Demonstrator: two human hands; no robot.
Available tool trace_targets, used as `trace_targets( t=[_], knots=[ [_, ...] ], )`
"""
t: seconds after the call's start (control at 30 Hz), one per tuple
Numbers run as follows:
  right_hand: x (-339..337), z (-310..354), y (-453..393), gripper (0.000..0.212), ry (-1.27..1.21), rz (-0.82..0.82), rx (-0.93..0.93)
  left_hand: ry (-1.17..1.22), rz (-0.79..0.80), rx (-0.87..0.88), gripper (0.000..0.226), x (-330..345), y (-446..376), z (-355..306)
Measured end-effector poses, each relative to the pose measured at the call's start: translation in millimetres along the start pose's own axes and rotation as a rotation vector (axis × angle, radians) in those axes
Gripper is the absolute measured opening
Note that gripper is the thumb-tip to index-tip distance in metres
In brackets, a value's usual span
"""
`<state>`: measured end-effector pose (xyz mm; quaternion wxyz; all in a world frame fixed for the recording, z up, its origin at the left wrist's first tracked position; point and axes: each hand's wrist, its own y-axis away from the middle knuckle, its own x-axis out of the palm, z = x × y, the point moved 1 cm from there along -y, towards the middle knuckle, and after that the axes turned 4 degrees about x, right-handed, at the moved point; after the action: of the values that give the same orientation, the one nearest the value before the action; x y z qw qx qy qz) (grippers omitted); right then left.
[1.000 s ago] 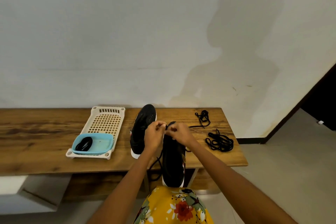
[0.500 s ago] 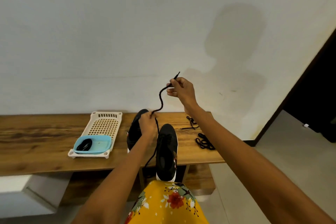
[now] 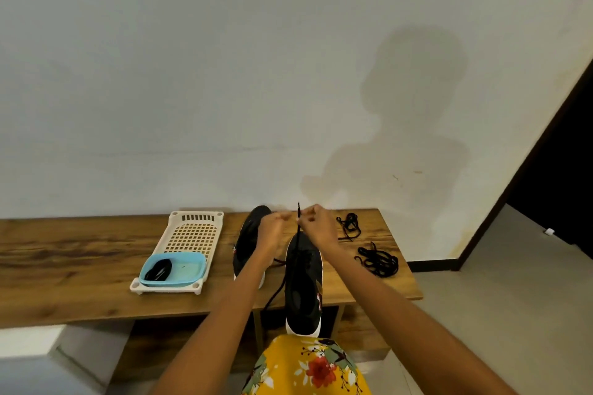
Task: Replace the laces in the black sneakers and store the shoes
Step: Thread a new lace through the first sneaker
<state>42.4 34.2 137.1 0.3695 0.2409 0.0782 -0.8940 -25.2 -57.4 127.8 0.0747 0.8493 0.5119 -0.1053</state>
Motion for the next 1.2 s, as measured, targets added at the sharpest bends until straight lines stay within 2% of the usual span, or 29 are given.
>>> trace_targets(
  t=[0.07, 0.17, 0.27, 0.37, 0.47, 0.53, 0.6, 0.7, 0.8, 0.93, 1.03, 1.2],
  knots=[
    [13.3, -11.8, 1.6, 0.009, 0.012, 0.01, 0.038, -0.007, 0.046, -0.023, 0.018, 2.9, 0.8, 5.4],
    [29.0, -29.6, 3.9, 0.005, 0.0, 0.031, 0.055, -0.117, 0.053, 0.016, 0.019, 1.1, 1.7, 23.5],
    [34.4, -50.5, 6.9, 0.013, 0.026, 0.107, 0.044, -0.186, 0.018, 0.003, 0.018, 0.2, 1.5, 41.7],
    [32.8, -78.9, 9.5, 0.031, 0.193, 0.144, 0.08, -0.224, -0.014, -0.017, 0.015, 2.8, 3.2, 54.9],
    [32.1, -106.7, 14.0, 0.045, 0.4, 0.189, 0.157, -0.307, 0.089, 0.006, 0.017, 14.7, 6.1, 67.8],
    [35.2, -119.2, 14.9, 0.044, 0.455, 0.2, 0.161, -0.396, 0.183, 0.029, 0.014, 26.0, 9.9, 73.9],
    [37.6, -125.2, 12.8, 0.038, 0.461, 0.175, 0.153, -0.439, 0.211, 0.027, 0.01, 36.2, 11.7, 79.8],
    [37.5, -131.0, 8.2, 0.031, 0.343, 0.145, 0.188, -0.461, 0.22, 0.008, 0.01, 49.4, 10.9, 83.0],
    [34.9, -144.6, 6.6, 0.026, 0.086, 0.095, 0.334, -0.5, 0.242, 0.001, 0.01, 62.1, 11.9, 87.2],
    [31.0, -156.5, 3.3, 0.02, -0.153, 0.139, 0.444, -0.55, 0.205, -0.004, 0.012, 70.1, 15.1, 94.1],
    [28.3, -157.8, 2.3, 0.019, -0.241, 0.167, 0.454, -0.513, 0.183, -0.041, 0.016, 70.5, 16.2, 98.4],
    [31.6, -165.5, -0.4, 0.022, -0.302, 0.245, 0.455, -0.546, 0.172, -0.045, 0.009, 71.0, 16.8, 99.8]
  ],
)
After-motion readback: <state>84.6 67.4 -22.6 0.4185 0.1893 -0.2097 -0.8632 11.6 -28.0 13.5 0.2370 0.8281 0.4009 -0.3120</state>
